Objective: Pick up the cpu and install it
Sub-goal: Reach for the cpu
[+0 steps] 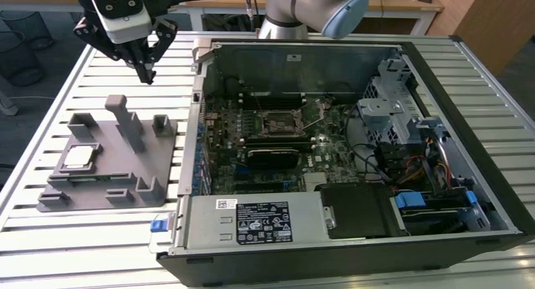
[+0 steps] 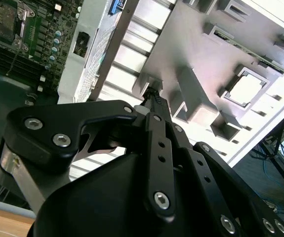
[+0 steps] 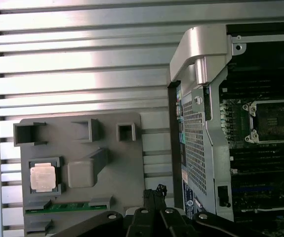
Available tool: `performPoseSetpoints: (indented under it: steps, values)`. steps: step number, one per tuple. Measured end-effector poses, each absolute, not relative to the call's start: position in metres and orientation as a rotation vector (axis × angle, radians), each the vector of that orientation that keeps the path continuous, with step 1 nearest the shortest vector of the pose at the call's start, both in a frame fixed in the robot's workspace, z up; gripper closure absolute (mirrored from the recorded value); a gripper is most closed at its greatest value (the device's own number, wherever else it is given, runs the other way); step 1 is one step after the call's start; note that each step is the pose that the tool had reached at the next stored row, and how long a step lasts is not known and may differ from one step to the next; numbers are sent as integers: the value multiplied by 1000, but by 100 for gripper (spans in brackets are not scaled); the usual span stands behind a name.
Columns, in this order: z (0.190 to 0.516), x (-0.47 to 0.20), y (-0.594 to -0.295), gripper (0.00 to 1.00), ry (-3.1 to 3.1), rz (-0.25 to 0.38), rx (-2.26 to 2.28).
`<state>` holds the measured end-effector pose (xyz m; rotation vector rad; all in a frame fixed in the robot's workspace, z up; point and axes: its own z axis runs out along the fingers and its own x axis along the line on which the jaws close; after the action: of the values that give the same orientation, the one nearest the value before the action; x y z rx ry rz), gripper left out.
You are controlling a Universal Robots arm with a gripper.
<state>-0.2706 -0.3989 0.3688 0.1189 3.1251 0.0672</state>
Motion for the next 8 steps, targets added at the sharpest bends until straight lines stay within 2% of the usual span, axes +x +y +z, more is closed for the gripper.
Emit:
performPoseSetpoints:
  steps: [8]
  values:
    - [367,-276,-399,89,3127,67,119]
